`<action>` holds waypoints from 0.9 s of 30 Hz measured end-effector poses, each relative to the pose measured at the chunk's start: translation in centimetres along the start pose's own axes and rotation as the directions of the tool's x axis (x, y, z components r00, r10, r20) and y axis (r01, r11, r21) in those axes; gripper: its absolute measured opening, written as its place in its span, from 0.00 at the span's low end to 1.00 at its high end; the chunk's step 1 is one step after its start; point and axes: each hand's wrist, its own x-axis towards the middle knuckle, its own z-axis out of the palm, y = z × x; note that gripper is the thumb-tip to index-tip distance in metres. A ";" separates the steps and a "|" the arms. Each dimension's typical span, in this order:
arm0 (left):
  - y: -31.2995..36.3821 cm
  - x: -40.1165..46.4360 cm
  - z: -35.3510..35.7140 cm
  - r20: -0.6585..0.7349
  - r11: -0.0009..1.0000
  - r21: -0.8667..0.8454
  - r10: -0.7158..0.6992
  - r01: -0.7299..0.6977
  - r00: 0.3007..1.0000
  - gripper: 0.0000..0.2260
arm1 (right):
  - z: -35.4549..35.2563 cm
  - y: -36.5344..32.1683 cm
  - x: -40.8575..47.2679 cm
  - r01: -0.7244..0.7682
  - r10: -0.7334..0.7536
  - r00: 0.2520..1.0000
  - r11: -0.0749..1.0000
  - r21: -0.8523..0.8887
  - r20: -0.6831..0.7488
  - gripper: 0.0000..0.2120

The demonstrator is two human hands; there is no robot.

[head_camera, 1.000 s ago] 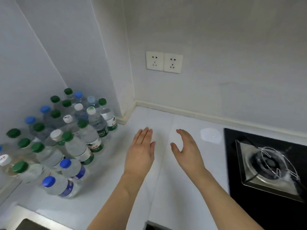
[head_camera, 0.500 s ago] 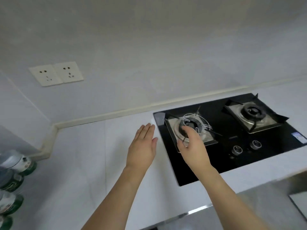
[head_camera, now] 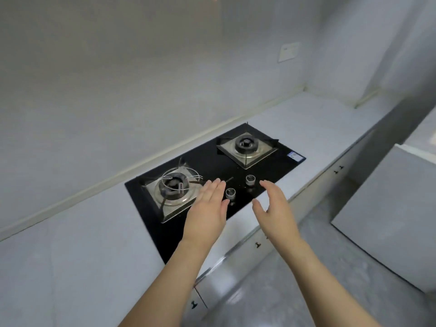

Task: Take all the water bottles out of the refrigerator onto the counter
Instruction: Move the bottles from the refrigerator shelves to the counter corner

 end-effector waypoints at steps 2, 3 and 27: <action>3.8 0.5 1.8 0.016 0.999 -0.006 0.052 -0.052 0.999 0.22 | -3.5 2.8 -0.9 -0.024 0.024 0.999 1.000 -0.007 -0.042 0.23; 5.3 0.7 2.4 0.016 0.997 -0.011 0.074 -0.074 0.997 0.23 | -5.1 3.9 -1.2 -0.036 0.035 0.998 0.999 -0.012 -0.060 0.23; 38.9 15.4 18.5 0.011 0.794 -0.318 0.550 -0.519 0.835 0.20 | -33.5 25.3 0.5 -0.356 0.317 0.743 0.933 0.053 -0.589 0.22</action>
